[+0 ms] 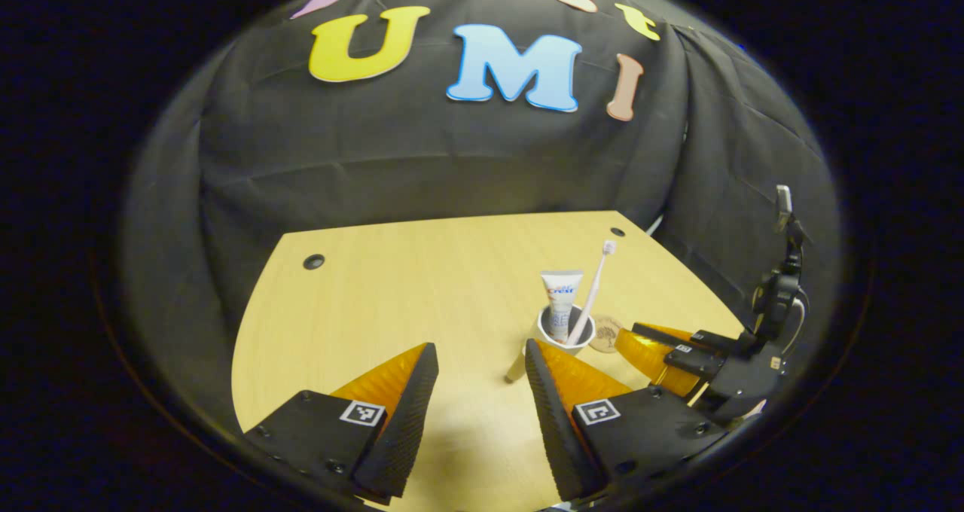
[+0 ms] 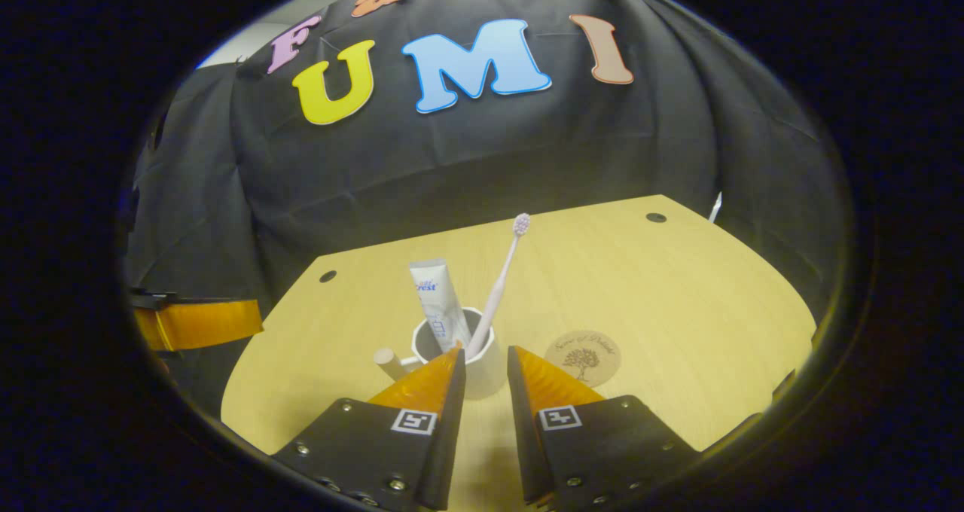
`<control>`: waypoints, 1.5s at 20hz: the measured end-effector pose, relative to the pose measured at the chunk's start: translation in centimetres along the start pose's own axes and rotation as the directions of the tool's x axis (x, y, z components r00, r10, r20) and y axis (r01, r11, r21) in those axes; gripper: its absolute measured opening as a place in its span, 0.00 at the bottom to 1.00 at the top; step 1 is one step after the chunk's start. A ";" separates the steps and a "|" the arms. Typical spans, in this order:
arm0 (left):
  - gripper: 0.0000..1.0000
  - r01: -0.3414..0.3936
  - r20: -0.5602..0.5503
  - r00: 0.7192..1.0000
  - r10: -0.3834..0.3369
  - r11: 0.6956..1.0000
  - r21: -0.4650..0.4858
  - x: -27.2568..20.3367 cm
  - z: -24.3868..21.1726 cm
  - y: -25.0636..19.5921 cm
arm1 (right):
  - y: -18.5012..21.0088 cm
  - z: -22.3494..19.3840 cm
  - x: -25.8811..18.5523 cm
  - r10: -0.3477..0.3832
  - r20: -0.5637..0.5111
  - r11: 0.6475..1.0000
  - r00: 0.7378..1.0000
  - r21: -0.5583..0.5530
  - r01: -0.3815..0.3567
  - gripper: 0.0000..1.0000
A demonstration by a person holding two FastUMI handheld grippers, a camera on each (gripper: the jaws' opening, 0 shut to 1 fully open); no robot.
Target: Put the toothbrush and toothpaste on the desktop into the cup, then pick up the cup and place it on the coaster on the desktop.
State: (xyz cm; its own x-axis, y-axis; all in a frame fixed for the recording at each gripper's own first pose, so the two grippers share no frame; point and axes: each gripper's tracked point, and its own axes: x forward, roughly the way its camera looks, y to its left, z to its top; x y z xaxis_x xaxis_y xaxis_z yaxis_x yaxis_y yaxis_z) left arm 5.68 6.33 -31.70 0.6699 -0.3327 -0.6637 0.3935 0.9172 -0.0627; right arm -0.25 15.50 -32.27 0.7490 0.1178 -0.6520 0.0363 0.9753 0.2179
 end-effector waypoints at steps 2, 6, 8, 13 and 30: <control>0.75 0.073 -0.056 0.996 -0.069 0.995 0.072 1.5 -0.8 -1.0 | -1.1 -0.6 -0.9 -0.020 -0.012 1.000 1.000 -0.001 0.020 0.35; 0.75 0.248 -0.209 0.958 -0.198 0.937 0.246 3.7 -2.7 -2.4 | -3.5 -1.6 -2.3 -0.063 -0.034 0.997 0.997 0.032 0.064 0.35; 0.77 0.351 -0.324 0.912 -0.251 0.885 0.304 5.2 -4.9 -2.9 | -4.5 -1.8 -3.1 -0.088 -0.035 0.995 0.996 0.052 0.089 0.35; 0.79 0.480 -0.554 0.795 -0.246 0.814 0.328 9.9 -9.7 -2.4 | -7.6 -2.5 -5.1 -0.157 -0.047 0.983 0.986 0.091 0.161 0.35; 0.67 0.565 -0.809 0.587 0.033 0.698 0.439 19.6 -12.8 -0.2 | -15.4 -3.6 -7.1 -0.301 -0.105 0.933 0.948 0.174 0.315 0.35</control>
State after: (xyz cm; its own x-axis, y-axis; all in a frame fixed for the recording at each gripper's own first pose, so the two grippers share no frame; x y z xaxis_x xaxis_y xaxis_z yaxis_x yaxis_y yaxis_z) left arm 10.66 2.41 -54.18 -0.1027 0.0123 -0.9946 0.9300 0.3559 -0.0916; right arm -8.54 0.35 -33.62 0.6296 -0.1622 -0.7598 0.3854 0.9144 0.1241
